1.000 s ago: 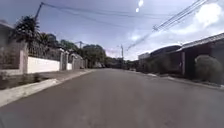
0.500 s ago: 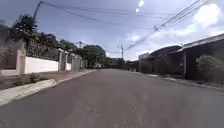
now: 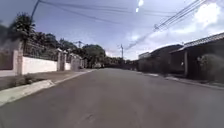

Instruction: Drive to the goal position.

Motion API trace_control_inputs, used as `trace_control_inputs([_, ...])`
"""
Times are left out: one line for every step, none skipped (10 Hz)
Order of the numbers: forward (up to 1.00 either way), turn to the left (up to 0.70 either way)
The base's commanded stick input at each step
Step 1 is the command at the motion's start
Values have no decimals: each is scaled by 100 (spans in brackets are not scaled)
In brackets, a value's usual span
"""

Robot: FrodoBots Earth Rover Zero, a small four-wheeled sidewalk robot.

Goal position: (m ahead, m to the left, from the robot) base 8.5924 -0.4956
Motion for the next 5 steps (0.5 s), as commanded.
trace_control_inputs([45, 0])
trace_control_inputs([45, 0])
trace_control_inputs([45, 0])
trace_control_inputs([45, 0])
trace_control_inputs([45, 0])
